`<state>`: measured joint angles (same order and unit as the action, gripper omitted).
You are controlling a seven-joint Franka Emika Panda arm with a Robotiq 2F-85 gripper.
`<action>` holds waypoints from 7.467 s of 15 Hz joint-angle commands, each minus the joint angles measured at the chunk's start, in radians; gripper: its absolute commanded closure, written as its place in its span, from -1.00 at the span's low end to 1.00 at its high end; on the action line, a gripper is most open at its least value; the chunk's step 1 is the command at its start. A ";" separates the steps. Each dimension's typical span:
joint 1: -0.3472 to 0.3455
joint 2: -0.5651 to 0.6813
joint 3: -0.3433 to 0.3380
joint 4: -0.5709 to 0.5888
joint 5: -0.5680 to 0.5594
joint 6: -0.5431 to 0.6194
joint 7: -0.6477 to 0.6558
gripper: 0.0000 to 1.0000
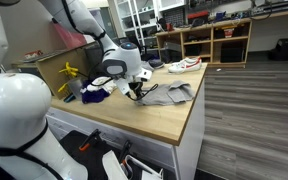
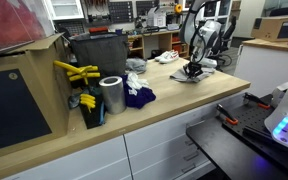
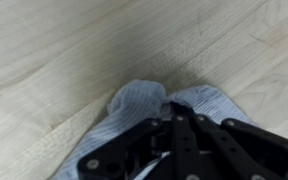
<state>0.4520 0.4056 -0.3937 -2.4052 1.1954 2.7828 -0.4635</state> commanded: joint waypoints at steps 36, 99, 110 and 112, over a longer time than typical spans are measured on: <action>-0.315 -0.509 0.479 -0.260 -1.107 -0.197 0.544 -1.00; -0.723 -0.204 0.823 -0.031 -0.180 0.160 0.437 0.98; -0.714 -0.097 0.797 0.128 -0.200 0.226 0.557 0.98; -0.710 -0.071 0.791 0.161 -0.197 0.230 0.586 0.98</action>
<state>-0.2714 0.2892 0.4058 -2.3041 0.9895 2.9847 0.0704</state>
